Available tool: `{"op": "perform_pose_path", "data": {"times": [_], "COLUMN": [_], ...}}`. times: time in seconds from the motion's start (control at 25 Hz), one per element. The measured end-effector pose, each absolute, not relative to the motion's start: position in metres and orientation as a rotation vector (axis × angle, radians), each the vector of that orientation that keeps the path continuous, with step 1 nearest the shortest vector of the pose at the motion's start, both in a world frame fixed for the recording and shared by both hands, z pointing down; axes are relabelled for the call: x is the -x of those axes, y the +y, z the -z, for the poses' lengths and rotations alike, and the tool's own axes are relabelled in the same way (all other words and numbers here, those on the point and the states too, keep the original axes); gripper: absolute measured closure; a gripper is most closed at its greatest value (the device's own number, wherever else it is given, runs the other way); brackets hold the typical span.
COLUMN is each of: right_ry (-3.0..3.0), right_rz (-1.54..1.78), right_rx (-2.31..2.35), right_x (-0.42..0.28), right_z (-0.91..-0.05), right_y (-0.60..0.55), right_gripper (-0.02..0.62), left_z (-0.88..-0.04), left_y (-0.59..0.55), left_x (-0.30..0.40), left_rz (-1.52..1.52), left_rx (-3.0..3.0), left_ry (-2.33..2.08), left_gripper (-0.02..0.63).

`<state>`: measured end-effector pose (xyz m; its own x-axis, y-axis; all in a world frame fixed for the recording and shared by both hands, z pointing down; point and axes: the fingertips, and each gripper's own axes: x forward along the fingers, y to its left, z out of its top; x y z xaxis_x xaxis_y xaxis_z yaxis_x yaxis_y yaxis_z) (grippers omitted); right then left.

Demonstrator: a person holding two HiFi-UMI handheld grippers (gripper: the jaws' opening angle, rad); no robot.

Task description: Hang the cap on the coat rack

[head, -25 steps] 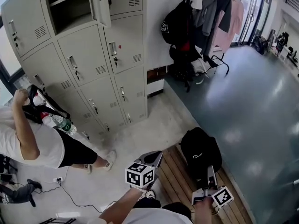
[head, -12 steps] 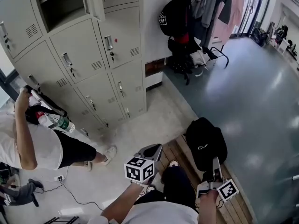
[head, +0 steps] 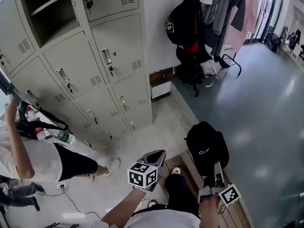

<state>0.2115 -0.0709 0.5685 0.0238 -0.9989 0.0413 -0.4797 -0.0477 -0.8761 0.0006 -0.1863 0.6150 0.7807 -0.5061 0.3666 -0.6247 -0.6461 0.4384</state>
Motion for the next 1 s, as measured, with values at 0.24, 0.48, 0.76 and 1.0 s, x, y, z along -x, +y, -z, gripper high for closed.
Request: {"op": "perform_pose_path", "data": {"times": [0.24,0.48,0.76,1.0], "right_ry": [1.575,1.651,1.678,1.669], "right_rz": [0.984,1.018,0.991,0.985], "right_rx": [1.531,1.436,1.416,1.427], "right_x": [-0.253,-0.285,-0.332,-0.350], "right_z": [-0.557,-0.510,-0.478,-0.475], "right_y": [-0.168,-0.254,-0.308,-0.323], "right_gripper": [0.577,0.577,0.577,0.577], "left_z": [-0.589,-0.537,-0.497,-0.485], "left_y": [-0.274,-0.343,-0.394,-0.415], "left_x": [-0.042,-0.099,-0.144,-0.156], "left_rz": [-0.266,-0.255,-0.260,-0.232], "left_rx": [-2.405,-2.424,-2.455,-2.463], "left_ry": [-0.922,-0.948,-0.973,-0.987], "left_gripper": [0.603,0.603,0.603,0.603]}}
